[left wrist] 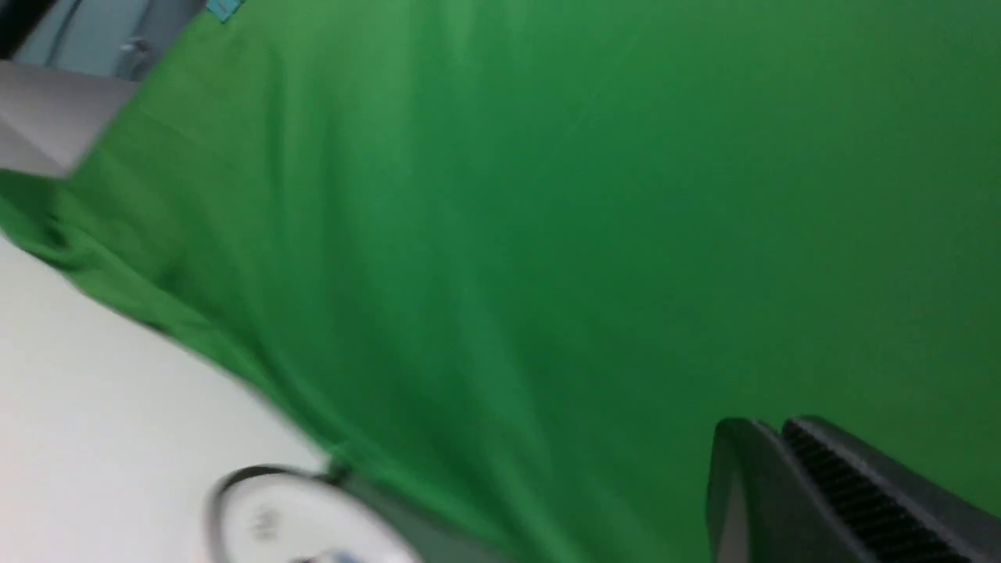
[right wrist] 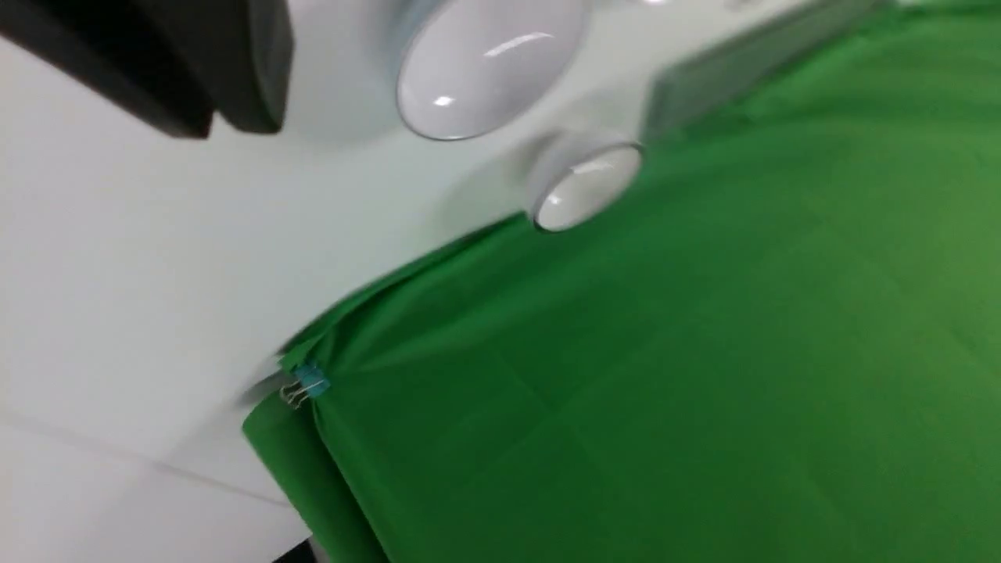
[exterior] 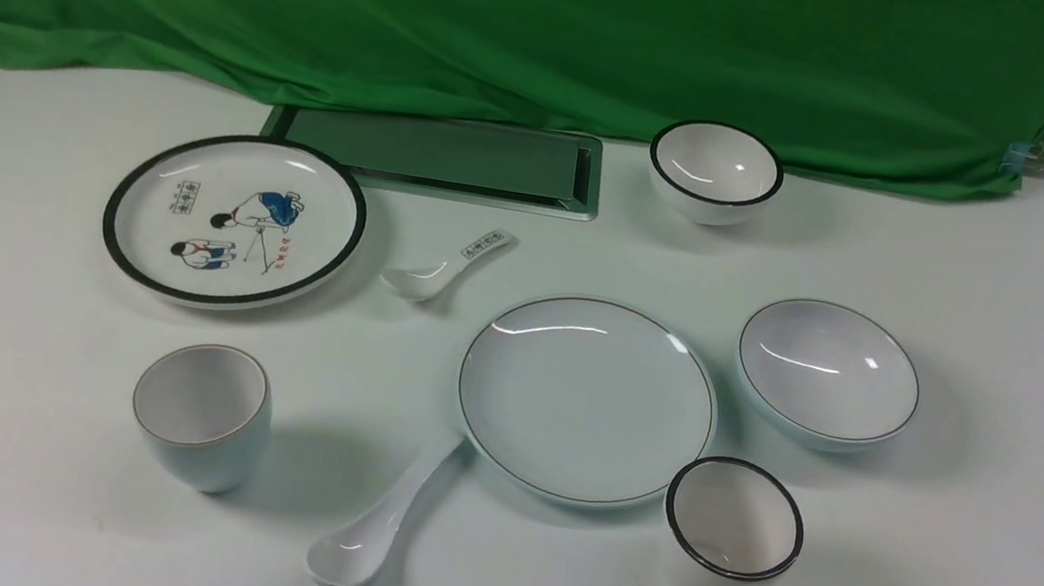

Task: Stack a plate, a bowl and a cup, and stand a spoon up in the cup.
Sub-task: Use the right arm to grab a blue rice bowl

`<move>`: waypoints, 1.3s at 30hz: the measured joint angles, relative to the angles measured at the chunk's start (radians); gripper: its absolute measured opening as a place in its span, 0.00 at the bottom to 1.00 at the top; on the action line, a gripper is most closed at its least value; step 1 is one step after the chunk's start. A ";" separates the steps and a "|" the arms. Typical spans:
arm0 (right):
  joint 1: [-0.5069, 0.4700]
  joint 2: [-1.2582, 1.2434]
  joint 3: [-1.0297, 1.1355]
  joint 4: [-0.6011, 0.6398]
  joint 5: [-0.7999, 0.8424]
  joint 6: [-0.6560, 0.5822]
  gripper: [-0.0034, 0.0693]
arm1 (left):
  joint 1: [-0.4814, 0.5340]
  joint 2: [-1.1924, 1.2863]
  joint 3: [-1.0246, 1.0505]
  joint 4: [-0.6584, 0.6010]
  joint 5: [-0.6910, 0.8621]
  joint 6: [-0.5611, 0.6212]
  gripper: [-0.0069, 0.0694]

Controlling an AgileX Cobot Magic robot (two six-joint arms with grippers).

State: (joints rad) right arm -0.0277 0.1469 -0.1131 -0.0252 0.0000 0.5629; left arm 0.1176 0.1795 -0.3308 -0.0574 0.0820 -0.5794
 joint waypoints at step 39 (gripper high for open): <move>0.204 1.771 -1.388 0.049 0.795 -0.706 0.70 | -0.536 1.318 -1.039 -0.050 0.933 0.870 0.08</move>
State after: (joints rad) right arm 0.1762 1.9176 -1.5012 0.0242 0.7945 -0.1431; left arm -0.4184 1.4976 -1.3702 -0.1069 1.0150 0.2907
